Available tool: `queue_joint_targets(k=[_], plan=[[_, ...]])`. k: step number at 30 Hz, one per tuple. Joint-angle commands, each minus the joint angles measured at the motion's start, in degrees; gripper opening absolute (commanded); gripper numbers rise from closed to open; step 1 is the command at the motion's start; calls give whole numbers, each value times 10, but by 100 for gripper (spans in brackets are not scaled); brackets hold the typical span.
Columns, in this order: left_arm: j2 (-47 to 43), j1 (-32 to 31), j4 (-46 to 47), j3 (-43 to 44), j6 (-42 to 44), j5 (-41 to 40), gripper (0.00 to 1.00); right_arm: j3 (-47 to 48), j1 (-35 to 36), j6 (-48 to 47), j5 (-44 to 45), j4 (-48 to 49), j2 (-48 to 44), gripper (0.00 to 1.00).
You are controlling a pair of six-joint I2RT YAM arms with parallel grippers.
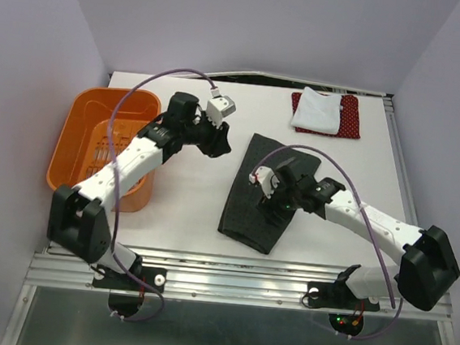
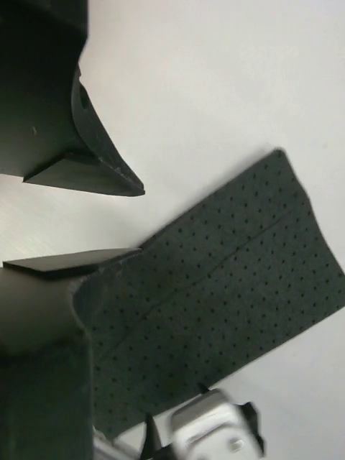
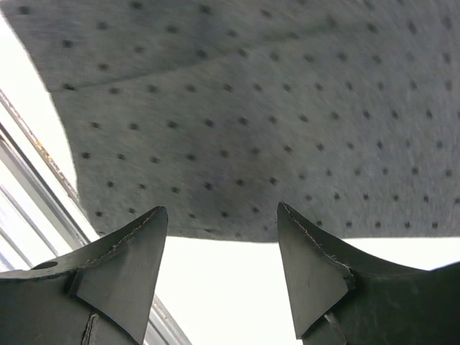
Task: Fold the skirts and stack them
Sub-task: Fold the skirt
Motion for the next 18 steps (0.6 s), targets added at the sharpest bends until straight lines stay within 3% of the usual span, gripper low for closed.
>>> queue_joint_targets(k=[1,3,4,5,9,13,18], plan=[[113,8,24,93,-159,190,43,6,70,-20,91,51,-6,68],[183,7,77,109,-200,206,43,6,99,-1,111,56,-3,68],[206,7,85,119,-224,214,43,4,147,8,130,66,2,68],[230,4,91,132,-231,222,43,1,169,21,182,73,4,69],[326,2,102,187,-235,225,43,11,211,58,231,76,24,69],[345,2,98,199,-226,210,45,25,267,80,274,71,41,74],[344,2,101,192,-225,200,46,29,339,109,333,85,84,74]])
